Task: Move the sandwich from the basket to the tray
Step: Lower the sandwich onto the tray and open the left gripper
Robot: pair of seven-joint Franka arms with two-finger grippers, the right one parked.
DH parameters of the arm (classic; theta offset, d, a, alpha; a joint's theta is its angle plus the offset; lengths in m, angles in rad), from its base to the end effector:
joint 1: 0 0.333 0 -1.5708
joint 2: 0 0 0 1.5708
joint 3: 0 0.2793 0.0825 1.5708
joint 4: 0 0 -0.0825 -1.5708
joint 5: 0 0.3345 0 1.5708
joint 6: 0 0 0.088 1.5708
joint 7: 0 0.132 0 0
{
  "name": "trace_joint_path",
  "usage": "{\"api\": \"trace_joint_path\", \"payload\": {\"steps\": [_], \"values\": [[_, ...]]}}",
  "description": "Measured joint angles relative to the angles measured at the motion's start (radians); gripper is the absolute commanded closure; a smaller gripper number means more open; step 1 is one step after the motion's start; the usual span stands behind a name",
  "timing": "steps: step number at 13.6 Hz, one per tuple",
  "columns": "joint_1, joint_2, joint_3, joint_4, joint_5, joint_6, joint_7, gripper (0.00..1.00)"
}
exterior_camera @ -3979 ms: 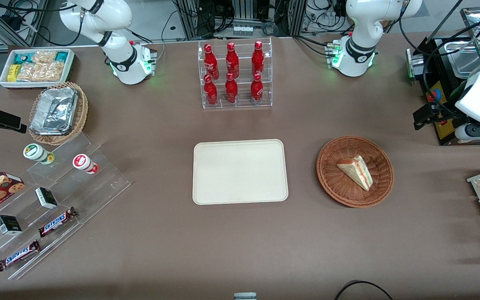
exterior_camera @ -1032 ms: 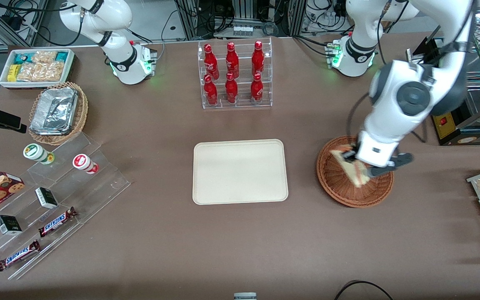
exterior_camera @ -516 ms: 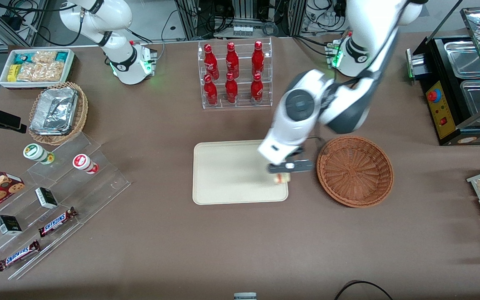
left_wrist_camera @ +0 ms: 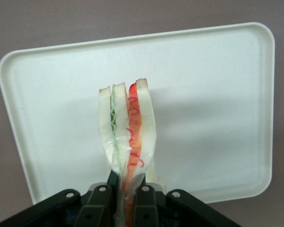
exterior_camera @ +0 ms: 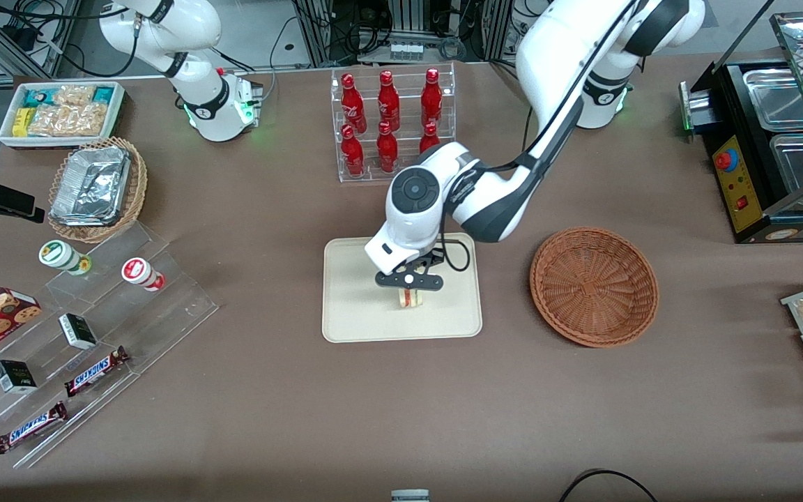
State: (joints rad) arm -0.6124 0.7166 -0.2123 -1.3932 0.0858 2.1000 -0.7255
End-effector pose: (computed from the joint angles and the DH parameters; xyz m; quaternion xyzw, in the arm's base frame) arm 0.4715 -0.4657 0.2632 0.9984 -0.0455 -0.0204 0.0252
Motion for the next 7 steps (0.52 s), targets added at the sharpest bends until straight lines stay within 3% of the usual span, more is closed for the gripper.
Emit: {"api": "trace_joint_path", "payload": {"steps": [7], "values": [[-0.015, 0.088, 0.001, 0.011, 0.002, 0.081, 0.0, 0.99]]}}
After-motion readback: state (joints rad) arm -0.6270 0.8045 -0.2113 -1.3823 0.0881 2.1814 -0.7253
